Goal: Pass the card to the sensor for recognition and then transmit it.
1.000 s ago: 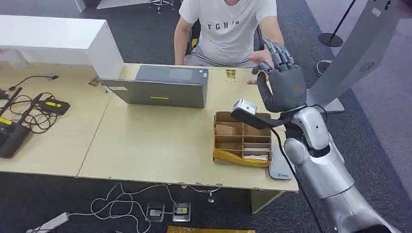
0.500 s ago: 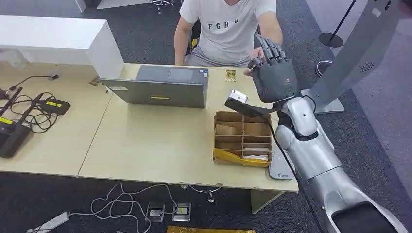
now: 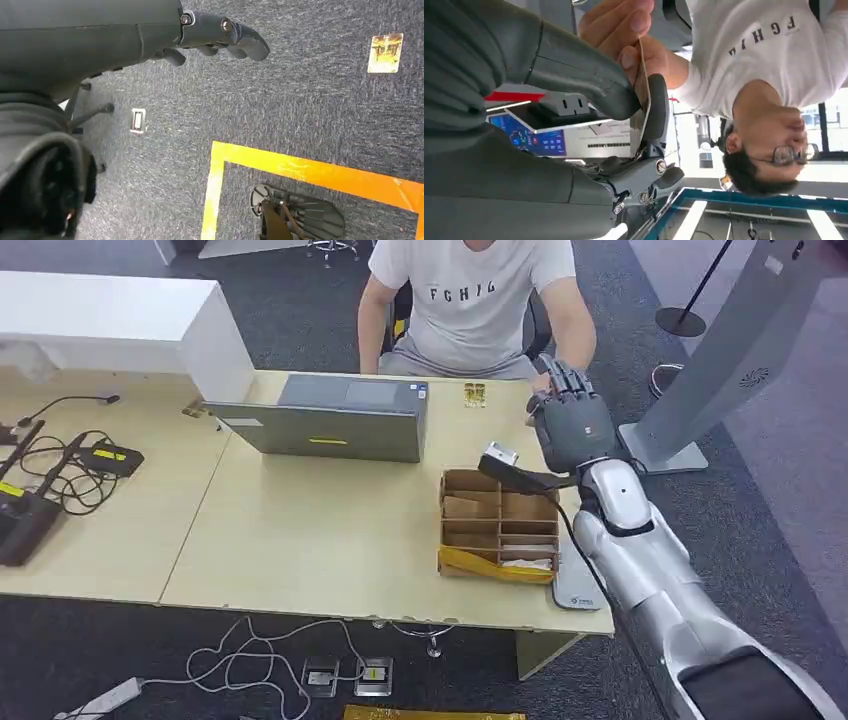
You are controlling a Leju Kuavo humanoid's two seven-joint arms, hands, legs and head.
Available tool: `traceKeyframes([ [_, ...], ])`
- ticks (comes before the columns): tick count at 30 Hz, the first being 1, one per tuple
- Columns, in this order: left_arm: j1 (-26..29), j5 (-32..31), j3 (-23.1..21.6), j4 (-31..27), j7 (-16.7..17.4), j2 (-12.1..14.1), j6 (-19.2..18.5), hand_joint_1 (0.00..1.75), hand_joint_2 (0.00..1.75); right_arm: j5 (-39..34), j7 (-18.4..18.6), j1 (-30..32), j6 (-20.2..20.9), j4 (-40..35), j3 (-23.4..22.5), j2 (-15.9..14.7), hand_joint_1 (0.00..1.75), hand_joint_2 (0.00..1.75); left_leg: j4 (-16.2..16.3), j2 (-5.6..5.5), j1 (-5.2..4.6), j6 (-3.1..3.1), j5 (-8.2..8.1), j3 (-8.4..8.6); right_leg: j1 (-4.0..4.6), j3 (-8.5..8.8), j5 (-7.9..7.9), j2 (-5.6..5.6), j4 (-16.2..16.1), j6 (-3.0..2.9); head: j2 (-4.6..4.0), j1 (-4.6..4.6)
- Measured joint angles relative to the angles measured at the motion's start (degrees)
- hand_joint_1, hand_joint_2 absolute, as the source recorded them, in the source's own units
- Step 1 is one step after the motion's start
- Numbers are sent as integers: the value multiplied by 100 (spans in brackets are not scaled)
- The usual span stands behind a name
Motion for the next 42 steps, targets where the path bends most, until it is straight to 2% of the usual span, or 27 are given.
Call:
traceKeyframes([
  [11, 3, 0, -2, 0, 4, 0, 2, 0, 0, 15, 63, 122, -17, 214, 0, -90, 175, 175, 0, 2, 4, 0, 0, 0, 5, 1, 0, 0, 0, 0, 0, 0],
  [12, 3, 0, -2, 0, 4, 0, 2, 0, 0, 15, 63, 127, -17, 223, 0, -92, 37, 175, 0, 2, 4, 0, 0, -1, 4, 1, 0, 0, 0, 0, 0, 0],
  [13, 3, 0, -2, 0, 4, 0, 2, 0, 0, 15, 63, 130, -17, 236, 0, -92, 0, 175, 0, 2, 4, 0, 0, 0, 4, 1, 0, 0, 0, 0, 0, 0],
  [22, 4, 0, -4, 0, 20, 0, 9, 0, 0, -15, 63, 179, -310, 291, -9, -162, 0, 175, 0, 2, 4, 0, 0, 0, 5, 0, 0, 0, 0, 0, 0, -2],
  [42, 4, 0, -7, 0, 20, 0, 9, 0, 0, -118, -15, 208, -435, 265, -138, -328, 0, 175, 0, 3, 4, 0, 0, 2, 5, 2, 4, 2, 0, -4, 0, 0],
])
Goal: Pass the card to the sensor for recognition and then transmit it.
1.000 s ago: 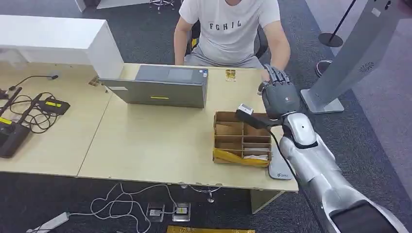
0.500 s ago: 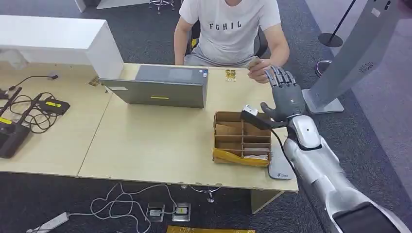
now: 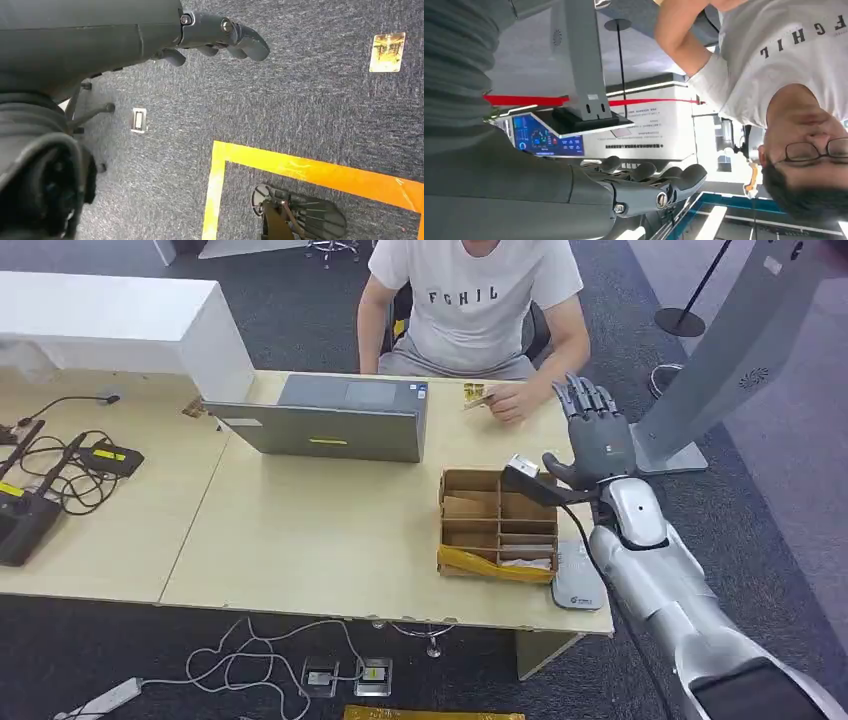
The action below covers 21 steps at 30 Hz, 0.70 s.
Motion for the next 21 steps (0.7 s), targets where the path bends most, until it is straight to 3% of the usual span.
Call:
traceKeyframes([
  [11, 2, 7, -9, 0, 17, 0, 35, 0, 0, -186, -64, -4, 55, -177, -230, -284, 0, 175, 5, 2, 0, 0, 0, 6, 0, -4, 1, 0, -4, 1, 0, -2],
  [16, 48, 9, -15, 2, 17, 33, -22, 0, 0, -374, -490, -380, -647, 399, -617, -1211, 0, 175, 16, -23, -6, 4, -1, -15, -5, -1, 4, -24, -6, 5, 0, 0],
  [21, 61, 85, -17, 2, 17, 63, -2, 0, 0, -544, -807, -393, -872, 920, -925, -1937, 0, 175, 20, 7, -8, 10, -15, -7, -9, -6, 9, 2, -15, 12, 0, -7],
])
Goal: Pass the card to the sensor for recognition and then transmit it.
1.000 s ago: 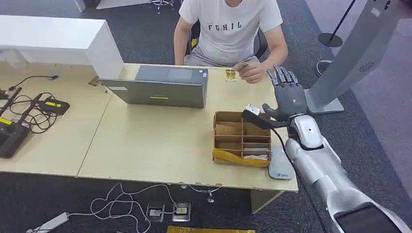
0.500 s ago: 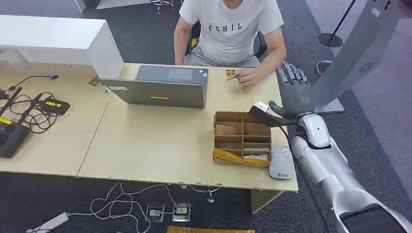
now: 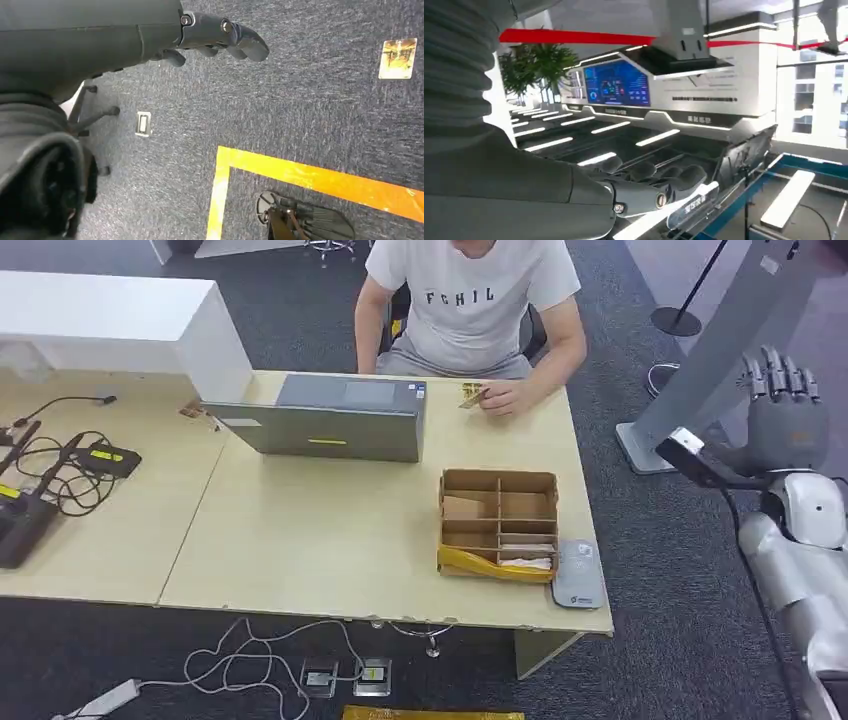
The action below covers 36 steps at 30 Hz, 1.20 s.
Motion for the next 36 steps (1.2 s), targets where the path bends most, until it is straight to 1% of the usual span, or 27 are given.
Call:
traceKeyframes([
  [1, -10, 4, 0, 0, 0, 2, 9, 0, 0, -28, -15, 41, 0, 63, -77, -118, 0, 175, 2, -2, 0, 1, 0, 3, 0, -3, 0, -1, -1, 0, 0, 7],
  [5, 13, 57, 0, 0, 0, 17, 39, 0, 0, 50, -37, 416, -11, 244, -679, -696, 0, 175, 2, -28, 3, 3, 1, -11, 3, 7, -3, -27, -1, 2, 0, 7],
  [7, 18, 65, -2, 2, -2, 39, 52, 0, 0, 88, -31, 566, -11, 275, -887, -841, 0, 175, 0, 1, 2, 2, -1, -12, 3, -4, -2, 1, 0, 2, 0, 4],
  [9, -12, 100, -2, 0, -11, 48, 57, 0, 0, 244, 68, 685, -11, 349, -1075, -950, 0, 175, 0, 20, 3, 7, -5, -2, 3, -5, -2, 18, 0, 2, 0, 2],
  [12, -28, 234, -2, 0, -52, 46, 94, 0, 0, 457, 274, 1004, -15, 507, -1395, -1104, 0, 175, 0, 6, 9, 7, -5, 0, 9, 1, -2, 4, -1, 2, 0, 4],
  [15, -20, 409, 7, 0, -217, 42, 138, 0, 0, 483, 506, 1660, -20, 640, -1885, -1167, 0, 175, 1, -9, 22, 7, -5, 0, 22, 12, -4, -9, -8, 1, 0, 9],
  [18, -18, 498, 22, 0, -335, 52, 157, 0, 0, 424, 652, 2385, -22, 741, -2422, -1118, 0, 175, -2, -22, 21, 7, -6, -15, 21, 10, -8, -23, -6, 1, 0, 4],
  [20, -24, 520, 22, 2, -345, 85, 168, 0, 0, 491, 621, 2741, -24, 778, -2729, -1055, 0, 175, -2, -12, 23, 1, -11, -10, 23, 3, -8, -12, -6, 1, 0, -4],
  [21, -29, 516, 24, 2, -343, 94, 166, 0, 0, 580, 579, 2911, -24, 804, -2896, -1033, 0, 175, -2, -11, 25, 1, -11, -7, 26, 6, -9, -12, -6, -1, 0, 13],
  [22, -31, 516, 24, 2, -343, 107, 162, 0, 0, 671, 551, 3094, -22, 841, -3109, -992, 0, 175, -3, -12, 25, 1, -11, -7, 25, 6, -10, -13, -6, -2, 0, -4],
  [23, -31, 516, 24, 2, -345, 141, 153, 0, 0, 715, 536, 3270, -24, 870, -3271, -954, 0, 175, -3, -13, 26, 1, -11, -5, 27, 6, -14, -14, -6, -8, 0, 2],
  [24, -29, 529, 24, 2, -343, 168, 144, 0, 0, 756, 540, 3436, -22, 920, -3548, -872, 0, 175, -4, -16, 30, 1, -11, -5, 30, 9, -17, -16, -7, -12, 0, 4],
  [25, -25, 538, 24, 2, -343, 192, 133, 0, 0, 763, 562, 3569, -22, 944, -3675, -832, 0, 175, -4, -19, 32, 1, -11, -9, 34, 12, -19, -19, -5, -13, 0, 4],
  [28, -12, 651, 28, 6, -343, 258, 86, 0, 0, 774, 737, 3748, 4, 1122, -4400, -490, 0, 175, -7, 4, 33, -13, -19, 2, 34, 7, -18, 5, -1, -14, 0, 2],
  [29, -18, 700, 42, 7, -350, 280, -1, 0, 0, 767, 829, 3798, 74, 1206, -4595, -379, 0, 175, -7, 13, 39, -13, -19, 11, 39, 11, -19, 13, -2, -15, 0, 0],
  [31, -20, 844, 85, 7, -398, 284, -283, 0, 0, 605, 1162, 3867, 410, 1456, -5109, -23, 0, 175, -7, 17, 50, -14, -20, 13, 52, 19, -21, 17, -3, -19, 0, 11],
  [32, -12, 916, 116, 7, -442, 284, -416, 0, 0, 472, 1409, 3904, 587, 1565, -5351, 185, 0, 175, -7, 17, 56, -14, -20, 13, 56, 19, -22, 18, -3, -19, 0, 4],
  [33, -6, 995, 158, 7, -468, 280, -532, 0, 0, 308, 1704, 3951, 763, 1674, -5616, 458, 0, 175, -7, 17, 56, -15, -20, 11, 56, 18, -21, 20, -2, -20, 0, 7],
  [34, -3, 1038, 186, 7, -472, 271, -588, 0, 0, 227, 1902, 4005, 853, 1740, -5804, 672, 0, 175, -7, 18, 53, -16, -20, 11, 53, 16, -21, 24, -1, -20, 0, 2],
  [36, -2, 1075, 212, 7, -483, 267, -623, 0, 0, 157, 2024, 4055, 914, 1849, -6116, 967, 0, 175, -8, 28, 53, -23, -23, 13, 52, 11, -21, 29, 4, -21, 0, 2],
])
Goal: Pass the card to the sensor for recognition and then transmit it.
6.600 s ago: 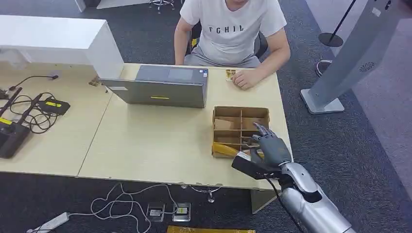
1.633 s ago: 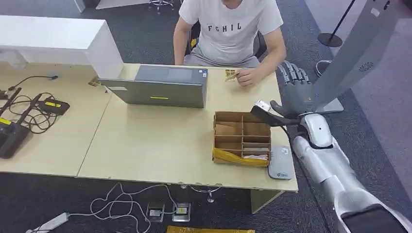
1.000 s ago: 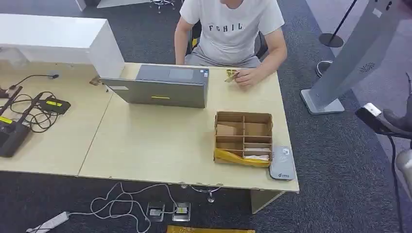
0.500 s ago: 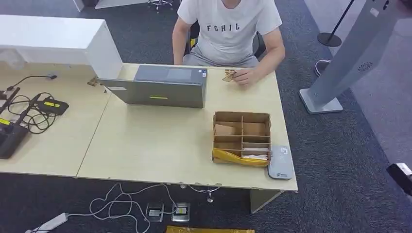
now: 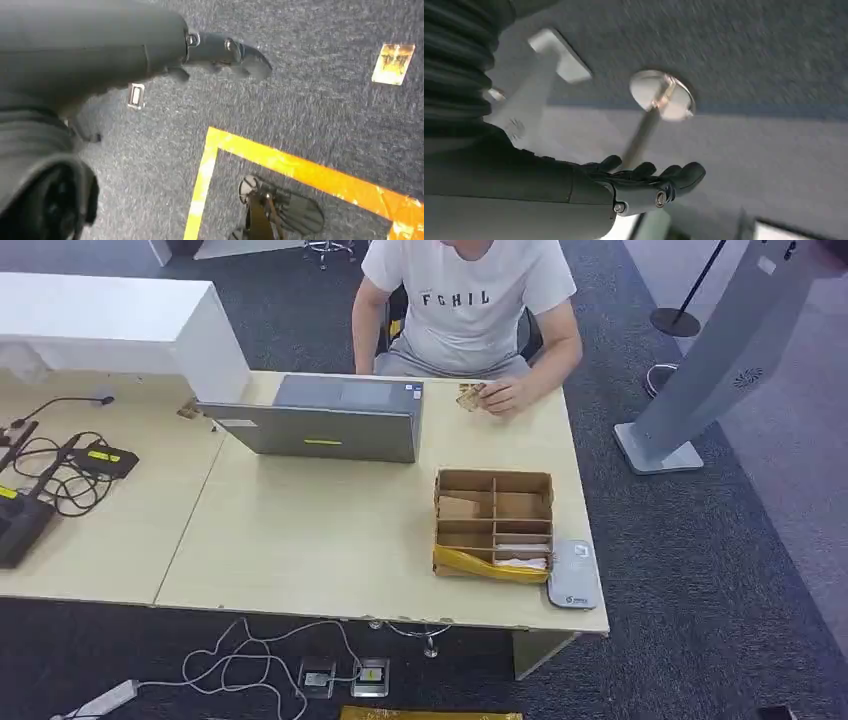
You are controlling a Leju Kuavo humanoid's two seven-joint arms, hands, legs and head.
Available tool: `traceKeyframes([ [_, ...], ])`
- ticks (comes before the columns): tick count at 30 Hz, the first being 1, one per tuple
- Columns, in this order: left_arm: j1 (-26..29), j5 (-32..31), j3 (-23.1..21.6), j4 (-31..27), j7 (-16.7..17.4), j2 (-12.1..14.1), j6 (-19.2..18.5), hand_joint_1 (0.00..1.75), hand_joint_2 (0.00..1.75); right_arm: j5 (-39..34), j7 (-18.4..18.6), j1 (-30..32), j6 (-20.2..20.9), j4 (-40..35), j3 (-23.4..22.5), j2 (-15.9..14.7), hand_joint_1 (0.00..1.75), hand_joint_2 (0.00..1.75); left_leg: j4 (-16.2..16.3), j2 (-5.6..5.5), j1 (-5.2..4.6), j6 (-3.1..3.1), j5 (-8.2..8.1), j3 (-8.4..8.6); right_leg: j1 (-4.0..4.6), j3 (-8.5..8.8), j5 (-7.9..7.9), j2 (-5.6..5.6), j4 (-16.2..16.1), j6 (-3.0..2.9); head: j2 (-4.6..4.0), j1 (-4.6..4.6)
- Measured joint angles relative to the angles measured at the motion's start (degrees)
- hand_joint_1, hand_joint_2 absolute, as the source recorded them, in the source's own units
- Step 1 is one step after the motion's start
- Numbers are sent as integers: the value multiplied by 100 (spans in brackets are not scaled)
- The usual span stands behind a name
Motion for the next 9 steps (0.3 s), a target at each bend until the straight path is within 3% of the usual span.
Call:
traceKeyframes([
  [6, 4, 76, 116, 2, -3, 0, -470, 0, 0, -288, 494, 8, 256, 229, -808, 578, 0, 175, -1, 21, 5, -9, -3, 10, 5, 5, 0, 26, 0, -1, 0, 0],
  [9, 1, 63, 140, 0, 271, -11, -483, 0, 0, -604, 386, 4, 126, 304, -1185, 907, 0, 175, -1, 20, 6, -10, -3, 10, 6, 6, 0, 27, 1, -2, 0, 9],
])
